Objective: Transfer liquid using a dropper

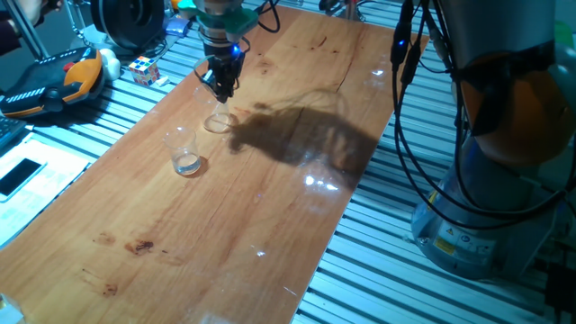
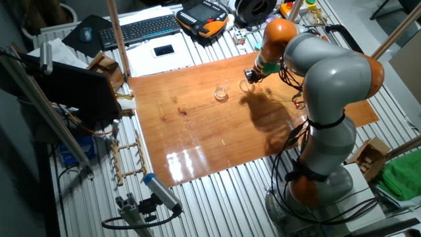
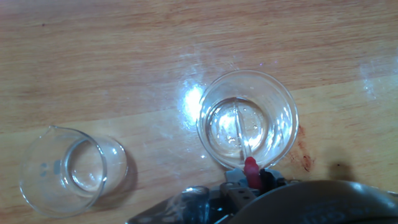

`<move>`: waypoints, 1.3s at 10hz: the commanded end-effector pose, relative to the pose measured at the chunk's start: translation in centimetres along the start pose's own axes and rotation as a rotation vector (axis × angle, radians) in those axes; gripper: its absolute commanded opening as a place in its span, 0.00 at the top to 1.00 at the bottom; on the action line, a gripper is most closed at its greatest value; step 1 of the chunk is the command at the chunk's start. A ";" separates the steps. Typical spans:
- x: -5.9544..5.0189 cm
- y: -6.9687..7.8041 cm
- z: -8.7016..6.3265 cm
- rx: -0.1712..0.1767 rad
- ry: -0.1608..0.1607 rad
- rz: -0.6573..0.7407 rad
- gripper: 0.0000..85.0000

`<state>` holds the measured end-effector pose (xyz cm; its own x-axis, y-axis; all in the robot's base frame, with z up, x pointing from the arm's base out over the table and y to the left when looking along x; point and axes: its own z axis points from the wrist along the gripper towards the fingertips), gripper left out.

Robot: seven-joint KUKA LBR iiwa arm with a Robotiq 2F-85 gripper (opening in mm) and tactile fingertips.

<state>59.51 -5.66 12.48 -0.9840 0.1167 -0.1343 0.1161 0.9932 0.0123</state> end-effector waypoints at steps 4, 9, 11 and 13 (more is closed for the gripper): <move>0.0 -0.1 0.1 0.002 -0.002 0.001 0.78; 0.1 -0.4 0.0 0.009 -0.006 0.002 0.79; 0.1 -0.3 0.1 0.009 -0.006 0.002 0.87; 0.1 -0.3 0.1 0.008 -0.006 -0.001 0.97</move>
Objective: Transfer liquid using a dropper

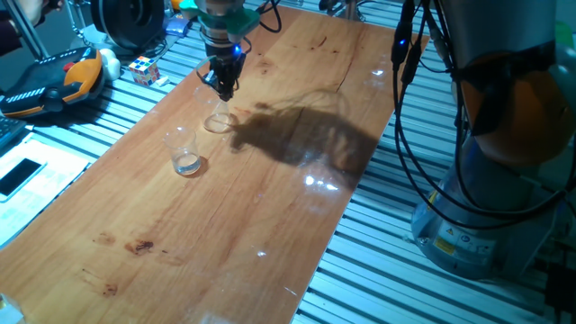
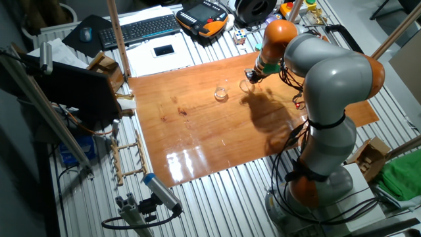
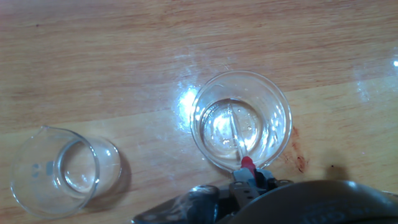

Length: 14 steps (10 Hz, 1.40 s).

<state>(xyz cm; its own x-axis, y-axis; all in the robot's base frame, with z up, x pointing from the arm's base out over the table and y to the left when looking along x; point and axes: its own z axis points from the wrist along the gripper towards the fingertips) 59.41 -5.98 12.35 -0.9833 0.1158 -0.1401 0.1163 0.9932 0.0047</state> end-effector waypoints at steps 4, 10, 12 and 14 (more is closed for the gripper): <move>0.1 0.0 -0.1 -0.001 -0.008 0.004 0.99; 0.1 0.1 -0.8 0.012 -0.028 0.016 0.99; 0.1 0.2 -1.9 0.023 -0.025 0.017 0.99; -0.2 0.3 -3.7 0.034 -0.011 0.029 0.99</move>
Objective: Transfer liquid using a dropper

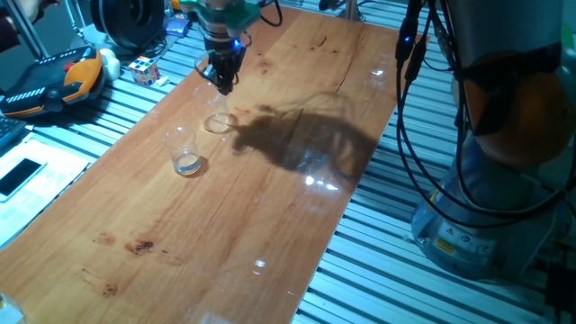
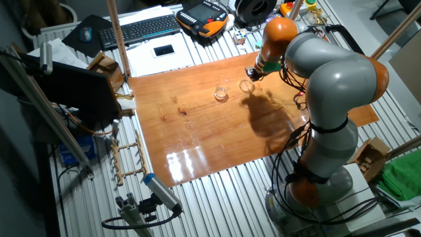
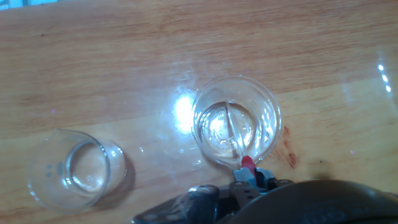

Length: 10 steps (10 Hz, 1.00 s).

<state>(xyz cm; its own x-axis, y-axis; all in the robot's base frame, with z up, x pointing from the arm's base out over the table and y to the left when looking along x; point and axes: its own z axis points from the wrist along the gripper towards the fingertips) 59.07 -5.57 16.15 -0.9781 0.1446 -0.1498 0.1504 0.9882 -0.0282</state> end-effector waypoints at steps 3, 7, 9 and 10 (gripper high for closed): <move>-0.1 0.4 -4.0 0.019 0.014 0.018 0.99; 0.7 1.4 -7.4 0.012 0.023 0.065 0.99; 1.2 2.1 -8.2 0.007 0.030 0.089 0.99; 1.4 2.5 -8.5 -0.001 0.034 0.106 0.99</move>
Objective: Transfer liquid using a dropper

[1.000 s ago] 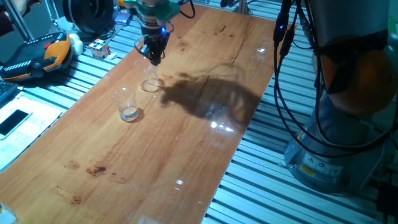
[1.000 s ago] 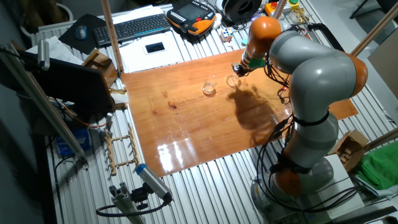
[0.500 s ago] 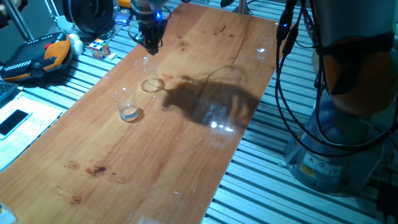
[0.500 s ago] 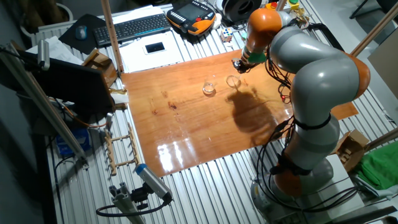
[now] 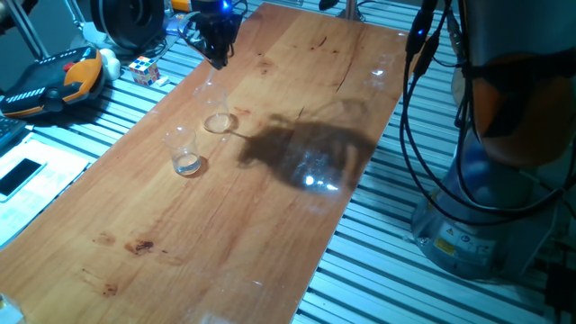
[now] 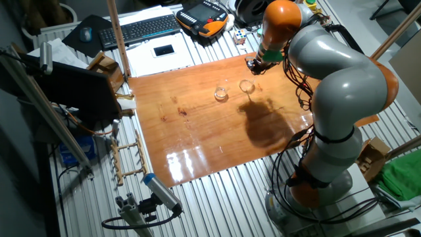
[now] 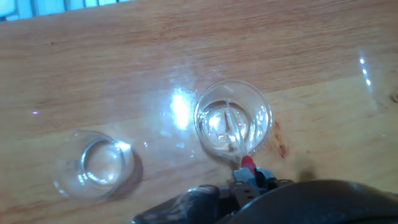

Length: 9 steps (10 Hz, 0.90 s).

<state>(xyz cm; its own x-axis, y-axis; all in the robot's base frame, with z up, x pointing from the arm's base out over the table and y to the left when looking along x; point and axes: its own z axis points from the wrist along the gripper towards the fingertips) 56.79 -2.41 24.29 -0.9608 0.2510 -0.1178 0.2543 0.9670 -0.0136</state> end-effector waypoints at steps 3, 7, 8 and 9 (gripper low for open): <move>0.7 1.4 -0.5 -0.005 0.007 0.033 0.99; 1.7 3.6 -0.1 -0.007 0.016 0.061 0.99; 1.9 4.0 0.1 -0.007 0.020 0.066 0.99; 2.0 4.4 0.4 -0.007 0.020 0.069 0.99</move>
<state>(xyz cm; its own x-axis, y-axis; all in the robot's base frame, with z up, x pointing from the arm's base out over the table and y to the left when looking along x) 56.10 2.33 23.59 -0.9431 0.3175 -0.0988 0.3190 0.9478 0.0012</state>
